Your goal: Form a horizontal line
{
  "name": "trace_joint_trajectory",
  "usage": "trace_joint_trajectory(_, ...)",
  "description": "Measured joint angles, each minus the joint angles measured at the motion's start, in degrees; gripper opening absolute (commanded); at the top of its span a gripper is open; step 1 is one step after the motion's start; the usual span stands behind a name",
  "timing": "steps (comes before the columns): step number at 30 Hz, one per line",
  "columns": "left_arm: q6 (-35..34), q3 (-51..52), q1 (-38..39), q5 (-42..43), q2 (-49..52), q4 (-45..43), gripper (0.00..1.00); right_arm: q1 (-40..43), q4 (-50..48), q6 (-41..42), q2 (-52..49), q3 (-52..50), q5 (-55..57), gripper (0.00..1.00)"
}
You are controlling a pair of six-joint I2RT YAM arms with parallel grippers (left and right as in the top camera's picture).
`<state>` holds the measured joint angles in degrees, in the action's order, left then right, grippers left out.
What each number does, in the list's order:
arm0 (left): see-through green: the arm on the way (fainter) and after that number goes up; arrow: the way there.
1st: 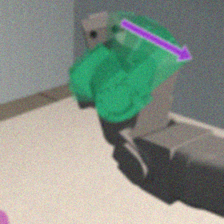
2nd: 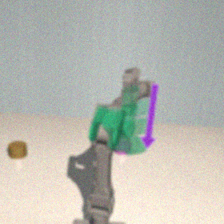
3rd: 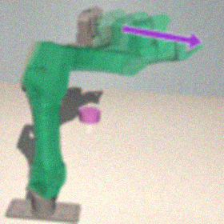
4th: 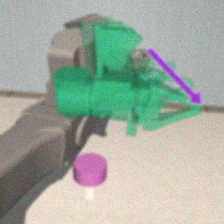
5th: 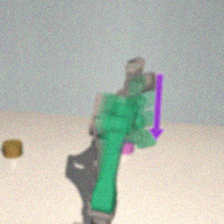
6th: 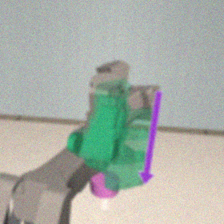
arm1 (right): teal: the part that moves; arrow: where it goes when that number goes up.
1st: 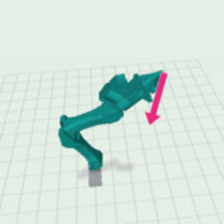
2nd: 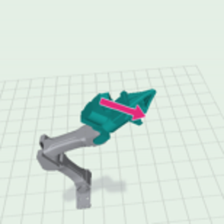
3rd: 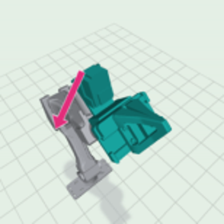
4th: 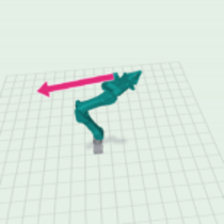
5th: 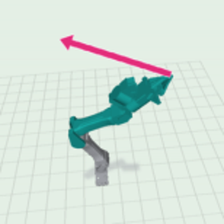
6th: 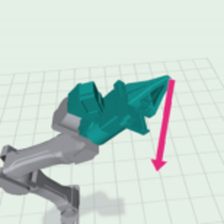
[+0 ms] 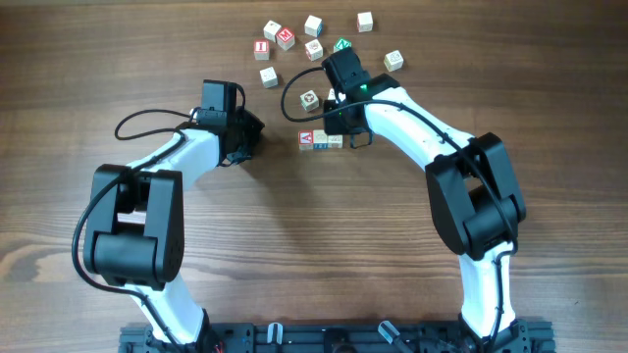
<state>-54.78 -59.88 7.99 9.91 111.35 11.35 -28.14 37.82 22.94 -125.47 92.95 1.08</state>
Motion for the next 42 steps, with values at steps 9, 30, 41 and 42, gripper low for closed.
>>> trace_joint_trajectory(9,0.0,0.0,0.0,0.0,0.0,0.0,0.05,1.1,4.5,2.8,0.0,0.1,0.7,0.05)
trace_joint_trajectory(30,0.0,0.0,0.0,0.0,0.0,0.0,0.05,1.1,2.8,2.3,0.0,0.1,-4.1,0.05)
trace_joint_trajectory(41,0.0,0.0,0.0,0.0,0.0,0.0,0.04,1.1,3.4,2.3,0.0,0.1,-0.4,0.05)
trace_joint_trajectory(42,0.0,0.0,0.0,0.0,0.0,0.0,0.04,1.1,3.8,2.3,0.1,0.1,-0.2,0.05)
